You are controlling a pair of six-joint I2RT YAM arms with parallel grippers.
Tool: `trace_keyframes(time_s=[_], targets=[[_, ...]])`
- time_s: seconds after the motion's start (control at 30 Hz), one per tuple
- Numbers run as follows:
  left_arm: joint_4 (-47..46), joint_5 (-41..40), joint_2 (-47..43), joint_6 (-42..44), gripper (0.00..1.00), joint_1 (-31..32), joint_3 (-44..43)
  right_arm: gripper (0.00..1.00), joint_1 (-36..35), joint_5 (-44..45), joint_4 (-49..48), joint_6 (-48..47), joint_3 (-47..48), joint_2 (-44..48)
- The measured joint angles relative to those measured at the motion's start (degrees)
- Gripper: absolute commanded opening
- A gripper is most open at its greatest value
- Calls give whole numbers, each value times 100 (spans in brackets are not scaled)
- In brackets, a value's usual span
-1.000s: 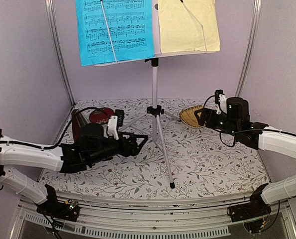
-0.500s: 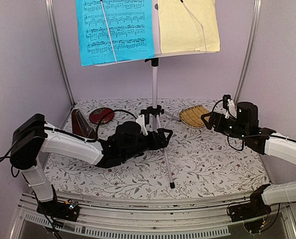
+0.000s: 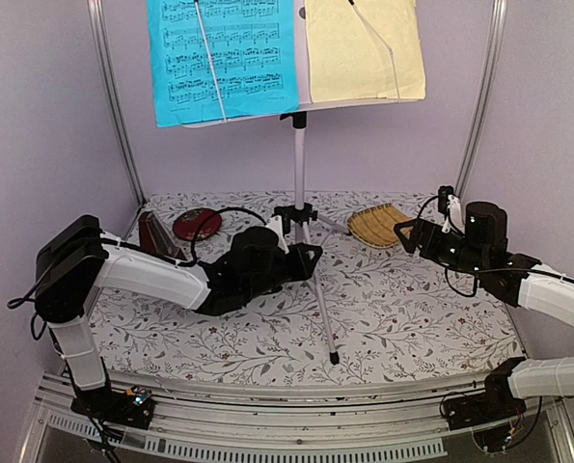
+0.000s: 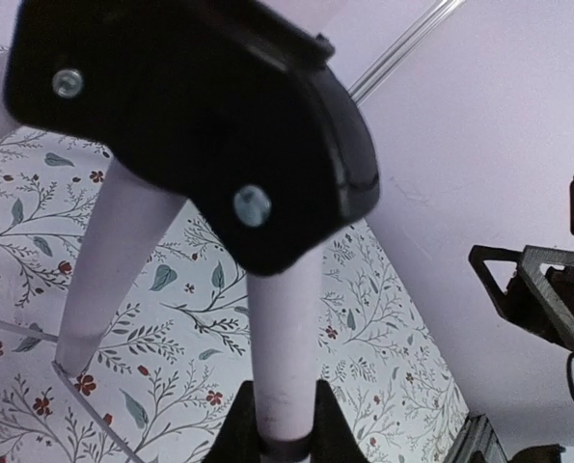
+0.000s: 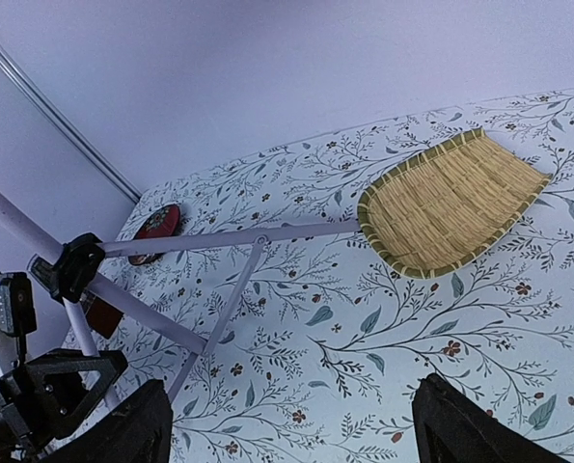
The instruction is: Pack up the instrument practice props
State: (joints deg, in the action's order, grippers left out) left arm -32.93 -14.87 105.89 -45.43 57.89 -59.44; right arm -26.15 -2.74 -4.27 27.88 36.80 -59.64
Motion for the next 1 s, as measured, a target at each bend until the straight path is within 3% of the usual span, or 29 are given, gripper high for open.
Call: trace_keyframes(time_s=[0.2, 0.37, 0.97, 1.0], targets=[[-66, 295, -31, 59, 0, -98, 59, 88, 9, 107, 11, 20, -2, 48], [-101, 1233, -315, 459, 0, -470, 387, 88, 9, 197, 44, 17, -2, 87], [1644, 4360, -955, 2653, 0, -1840, 365, 90, 9, 302, 175, 20, -2, 122], [1709, 4459, -955, 2750, 4, -1915, 341, 92, 9, 304, 186, 20, -2, 129]])
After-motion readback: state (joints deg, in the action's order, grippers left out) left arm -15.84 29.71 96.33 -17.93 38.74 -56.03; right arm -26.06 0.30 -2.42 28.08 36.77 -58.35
